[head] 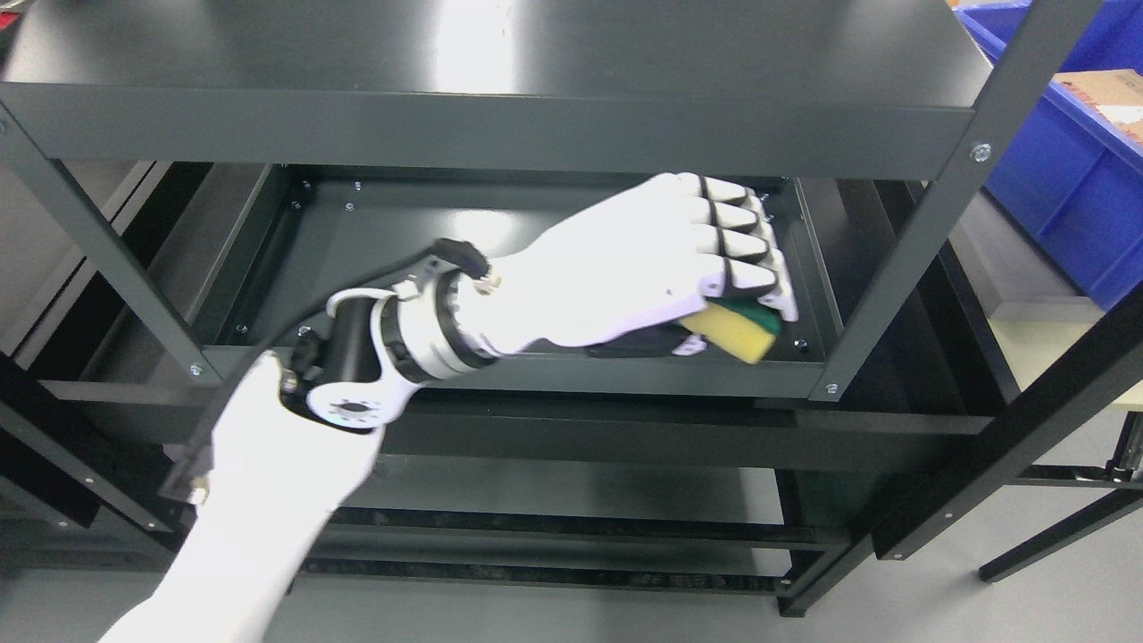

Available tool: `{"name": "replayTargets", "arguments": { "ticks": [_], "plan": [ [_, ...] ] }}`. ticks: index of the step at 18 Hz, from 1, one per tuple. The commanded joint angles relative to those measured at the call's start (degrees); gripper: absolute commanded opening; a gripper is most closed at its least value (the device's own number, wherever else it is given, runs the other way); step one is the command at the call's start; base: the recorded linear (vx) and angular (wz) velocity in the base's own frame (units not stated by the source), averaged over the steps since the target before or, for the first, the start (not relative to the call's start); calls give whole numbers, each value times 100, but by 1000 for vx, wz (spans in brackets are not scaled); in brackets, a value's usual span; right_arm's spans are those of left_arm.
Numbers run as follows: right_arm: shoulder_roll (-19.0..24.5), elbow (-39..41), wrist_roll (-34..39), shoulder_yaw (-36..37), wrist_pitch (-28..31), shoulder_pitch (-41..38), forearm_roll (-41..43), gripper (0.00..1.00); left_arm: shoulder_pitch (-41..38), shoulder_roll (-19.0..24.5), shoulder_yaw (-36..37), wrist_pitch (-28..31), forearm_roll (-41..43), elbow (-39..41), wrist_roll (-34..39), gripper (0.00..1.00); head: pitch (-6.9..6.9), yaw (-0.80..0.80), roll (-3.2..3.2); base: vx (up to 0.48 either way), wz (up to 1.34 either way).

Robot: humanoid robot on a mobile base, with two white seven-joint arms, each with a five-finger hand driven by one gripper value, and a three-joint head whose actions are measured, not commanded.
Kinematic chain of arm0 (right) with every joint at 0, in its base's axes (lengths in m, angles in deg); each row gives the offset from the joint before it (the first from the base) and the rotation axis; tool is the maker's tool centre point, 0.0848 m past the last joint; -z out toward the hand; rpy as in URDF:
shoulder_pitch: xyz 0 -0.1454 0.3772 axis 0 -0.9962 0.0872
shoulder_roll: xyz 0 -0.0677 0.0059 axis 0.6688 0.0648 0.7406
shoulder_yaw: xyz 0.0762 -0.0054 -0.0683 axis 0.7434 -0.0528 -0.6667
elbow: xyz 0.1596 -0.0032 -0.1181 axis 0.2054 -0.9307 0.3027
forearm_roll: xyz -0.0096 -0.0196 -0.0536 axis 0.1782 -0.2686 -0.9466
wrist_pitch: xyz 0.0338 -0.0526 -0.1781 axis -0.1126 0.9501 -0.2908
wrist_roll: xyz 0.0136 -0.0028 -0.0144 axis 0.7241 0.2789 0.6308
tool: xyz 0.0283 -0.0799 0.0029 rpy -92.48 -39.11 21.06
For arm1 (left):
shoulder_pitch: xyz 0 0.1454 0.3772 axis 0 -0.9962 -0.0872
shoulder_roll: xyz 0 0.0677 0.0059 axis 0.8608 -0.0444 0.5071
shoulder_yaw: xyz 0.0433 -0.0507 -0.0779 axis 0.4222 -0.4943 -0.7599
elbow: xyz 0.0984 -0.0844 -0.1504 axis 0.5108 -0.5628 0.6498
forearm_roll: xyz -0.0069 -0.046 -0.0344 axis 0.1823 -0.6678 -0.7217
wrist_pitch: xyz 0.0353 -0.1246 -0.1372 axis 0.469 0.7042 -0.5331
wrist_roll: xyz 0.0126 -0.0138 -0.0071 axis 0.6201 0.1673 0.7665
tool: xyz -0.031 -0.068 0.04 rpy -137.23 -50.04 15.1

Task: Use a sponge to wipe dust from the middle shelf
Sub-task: 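Sweep the sponge back across the shelf toward the far upright, then lift the sponge off the shelf and pull the left hand back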

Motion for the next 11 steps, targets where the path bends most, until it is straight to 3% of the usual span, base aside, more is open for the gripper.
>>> {"name": "replayTargets", "arguments": {
  "ticks": [1, 5, 8, 11],
  "plan": [
    [-100, 100, -25, 2, -5, 0, 0, 100, -62, -614, 1532, 204, 326, -1017, 512, 0, 0, 0, 0, 0, 0],
    [-100, 100, -25, -7, -5, 0, 0, 100, -1272, -614, 972, 432, -709, -1775, 610, 0, 0, 0, 0, 0, 0],
    [-100, 100, -25, -7, -5, 0, 0, 100, -2020, -614, -151, 958, -1640, -1732, 619, 0, 0, 0, 0, 0, 0],
    [-100, 100, -25, 2, -5, 0, 0, 100, -2268, -614, -1426, 1775, -2555, -1636, 671, 0, 0, 0, 0, 0, 0]
  ]
}}
